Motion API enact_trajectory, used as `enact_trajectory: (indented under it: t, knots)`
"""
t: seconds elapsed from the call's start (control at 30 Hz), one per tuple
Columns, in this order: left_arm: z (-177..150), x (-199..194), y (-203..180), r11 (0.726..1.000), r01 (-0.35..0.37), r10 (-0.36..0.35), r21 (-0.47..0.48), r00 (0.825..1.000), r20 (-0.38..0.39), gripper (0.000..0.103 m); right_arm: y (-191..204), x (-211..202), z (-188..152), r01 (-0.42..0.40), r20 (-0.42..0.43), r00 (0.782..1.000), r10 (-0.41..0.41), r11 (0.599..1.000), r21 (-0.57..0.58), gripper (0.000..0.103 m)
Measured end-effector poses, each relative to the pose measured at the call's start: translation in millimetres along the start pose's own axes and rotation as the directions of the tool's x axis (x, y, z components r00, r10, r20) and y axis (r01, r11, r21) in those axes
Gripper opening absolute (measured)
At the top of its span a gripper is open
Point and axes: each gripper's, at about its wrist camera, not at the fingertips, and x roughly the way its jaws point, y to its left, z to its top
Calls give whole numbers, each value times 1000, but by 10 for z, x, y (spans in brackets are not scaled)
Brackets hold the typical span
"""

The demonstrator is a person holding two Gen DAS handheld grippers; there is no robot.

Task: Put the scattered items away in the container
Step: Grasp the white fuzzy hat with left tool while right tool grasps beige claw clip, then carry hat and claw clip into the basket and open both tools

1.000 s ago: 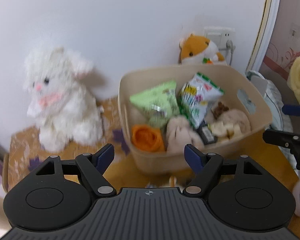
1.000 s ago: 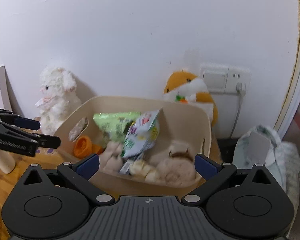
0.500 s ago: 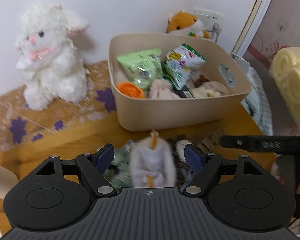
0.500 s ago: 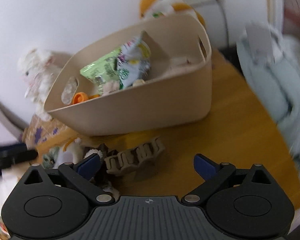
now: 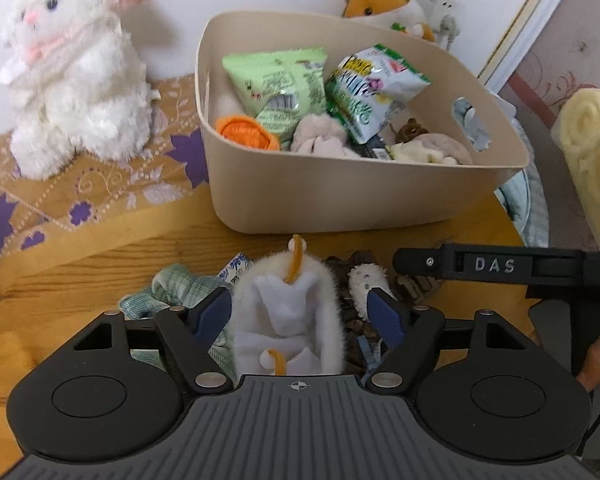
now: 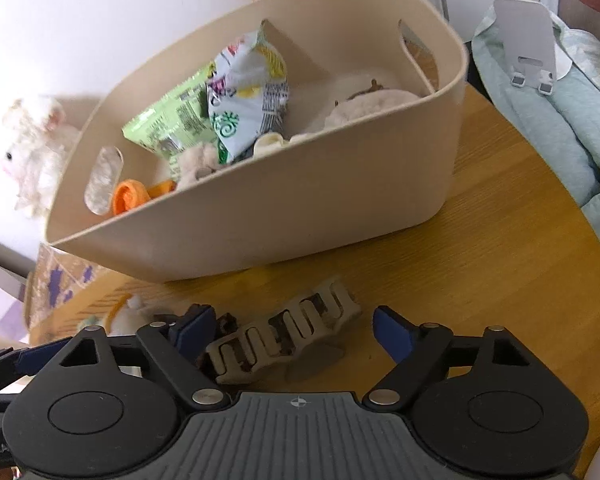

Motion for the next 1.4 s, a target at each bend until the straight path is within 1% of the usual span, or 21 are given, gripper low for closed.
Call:
enact_trajectory:
  t: [0.07, 0.1, 0.17, 0.2, 0.23, 0.27, 0.3, 0.37, 0.4, 0.47, 0.53, 0.67, 0.7, 0.73, 0.77, 0.8, 0.83, 1.07, 1.33, 1.4]
  knots:
    - [4, 68, 41, 1000, 10, -10, -18, 1000, -23, 66, 5, 48, -17, 5, -9, 1000, -5, 1000, -12, 80]
    - [2, 96, 53, 1000, 9, -10, -22, 999, -32, 65, 6, 61, -26, 6, -11, 1000, -6, 1000, -15, 78]
    - [-8, 144, 70, 1000, 9, -10, -20, 999, -46, 57, -5, 84, -19, 2, -18, 1000, -2, 1000, -19, 75]
    - [-10, 161, 78, 1000, 11, -12, -18, 999, -53, 55, -7, 85, -26, -3, -18, 1000, 2, 1000, -23, 74]
    - [-12, 175, 89, 1000, 15, -16, -19, 998, -59, 51, -3, 91, -14, -8, -18, 1000, 8, 1000, -27, 70]
    - [-15, 189, 96, 1000, 20, -21, -20, 998, -65, 47, 1, 87, -12, -12, -18, 1000, 11, 999, -32, 69]
    - [-19, 201, 105, 999, 24, -26, -22, 997, -71, 45, 7, 82, -13, -10, -19, 1000, 10, 999, -40, 69]
    - [-29, 221, 116, 999, 24, -26, -22, 996, -82, 35, 12, 72, -23, -9, -17, 1000, 8, 999, -48, 69]
    - [-35, 226, 116, 1000, 24, -26, -19, 996, -86, 33, 9, 65, -32, -8, -14, 1000, 8, 999, -49, 69]
    - [-50, 223, 115, 1000, 27, -28, -12, 996, -87, 24, -1, 50, -56, -7, -7, 1000, 7, 999, -51, 68]
    - [-63, 209, 114, 1000, 30, -30, -8, 996, -79, 21, 0, 29, -77, -7, -5, 1000, 7, 998, -59, 68]
    - [-91, 157, 122, 999, 37, -38, -13, 997, -63, 19, -13, -33, -121, -5, 8, 1000, 5, 997, -71, 68]
    - [-100, 146, 121, 999, 38, -39, -16, 997, -60, 19, -19, -57, -133, -6, 17, 1000, 8, 997, -73, 62]
    - [-109, 133, 121, 999, 40, -41, -20, 998, -57, 19, -32, -103, -144, -14, 39, 999, 17, 997, -79, 44]
    - [-116, 119, 123, 999, 42, -43, -24, 998, -54, 19, -31, -125, -141, -23, 38, 999, 27, 996, -82, 39]
    - [-125, 108, 125, 999, 45, -46, -27, 998, -52, 19, -28, -133, -138, -25, 28, 999, 28, 996, -84, 31]
    - [-135, 100, 126, 999, 45, -46, -28, 998, -51, 19, -22, -133, -143, -26, 21, 999, 28, 995, -92, 30]
    - [-169, 11, 133, 998, 47, -48, -29, 998, -36, 16, -12, -201, -240, -34, 46, 998, 41, 990, -133, 29]
    - [-198, -147, 93, 998, 56, -56, -23, 998, 5, 14, -9, -422, -320, -41, 97, 994, 59, 984, -173, 29]
    - [-194, -182, 89, 998, 58, -58, -19, 998, 12, 14, -10, -444, -254, -46, 114, 991, 66, 984, -174, 29]
